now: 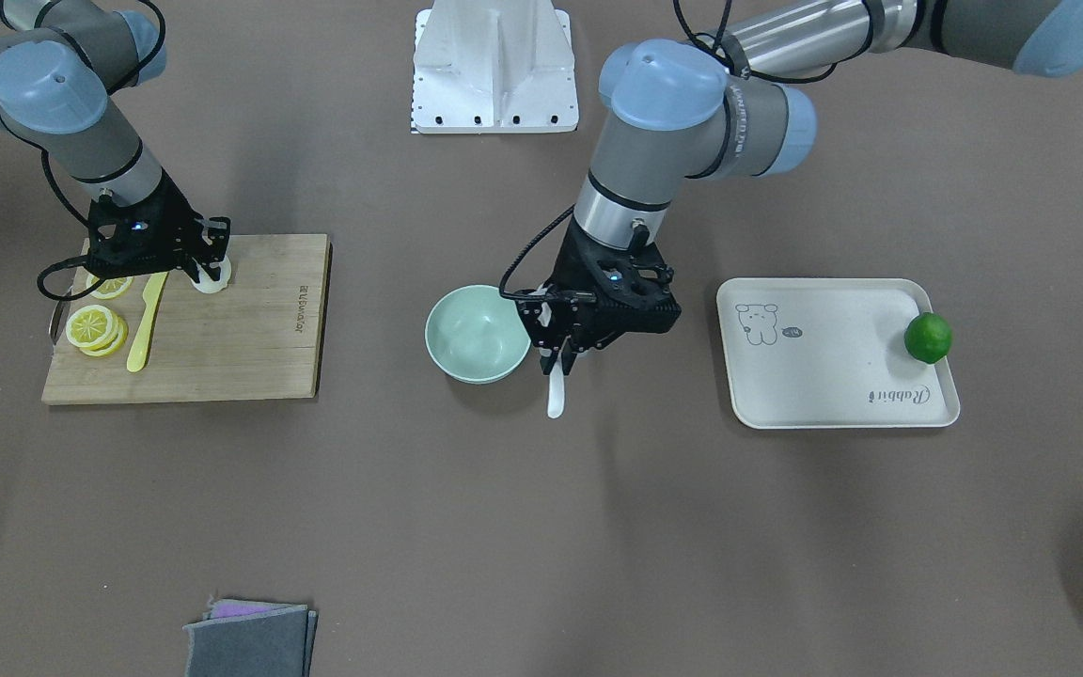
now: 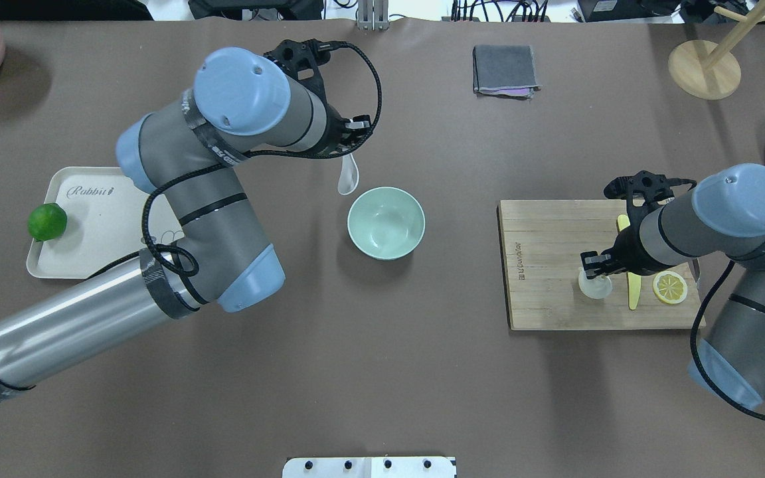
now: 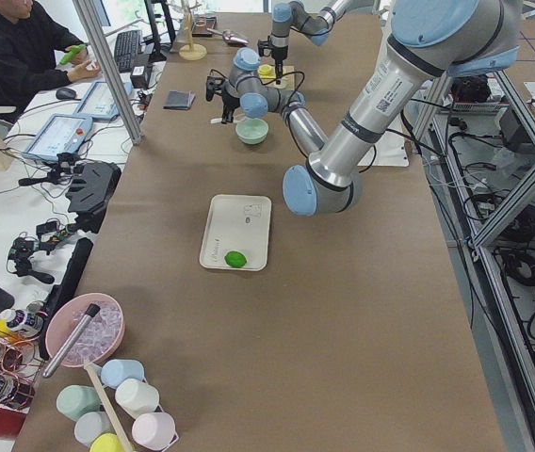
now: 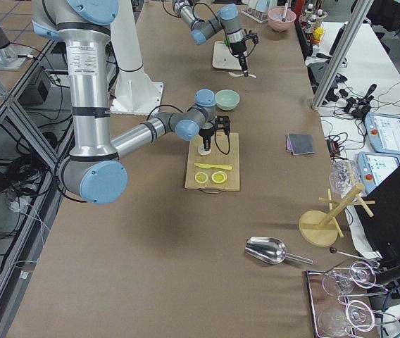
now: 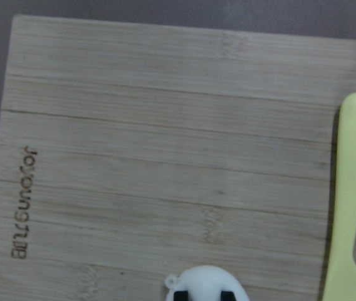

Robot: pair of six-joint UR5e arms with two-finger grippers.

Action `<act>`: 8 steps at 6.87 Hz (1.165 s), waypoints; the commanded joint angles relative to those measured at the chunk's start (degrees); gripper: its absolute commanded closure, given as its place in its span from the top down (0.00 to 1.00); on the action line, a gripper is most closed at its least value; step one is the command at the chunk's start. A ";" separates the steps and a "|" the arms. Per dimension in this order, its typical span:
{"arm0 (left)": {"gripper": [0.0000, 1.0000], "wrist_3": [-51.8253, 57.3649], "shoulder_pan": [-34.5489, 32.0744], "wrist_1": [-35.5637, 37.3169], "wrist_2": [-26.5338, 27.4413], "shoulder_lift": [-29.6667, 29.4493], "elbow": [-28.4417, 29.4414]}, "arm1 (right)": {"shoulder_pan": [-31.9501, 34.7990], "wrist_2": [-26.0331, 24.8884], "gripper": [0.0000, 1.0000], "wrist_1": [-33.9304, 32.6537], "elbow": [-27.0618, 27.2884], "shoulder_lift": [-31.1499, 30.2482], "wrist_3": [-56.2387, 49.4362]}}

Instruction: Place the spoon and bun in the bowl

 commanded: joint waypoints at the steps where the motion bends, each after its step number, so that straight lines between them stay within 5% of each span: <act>1: 0.00 -4.41 5.37 -0.47 7.06 -3.32 2.82 | 2.63 2.62 0.00 -6.69 0.46 5.84 0.00; 4: 0.00 -4.34 6.53 -9.24 9.75 -3.34 9.14 | 2.89 2.71 0.00 -7.17 1.51 6.22 0.09; 8: 0.00 -3.64 6.62 -9.26 10.63 -3.24 9.43 | 3.24 2.62 0.00 -7.26 2.92 6.13 1.58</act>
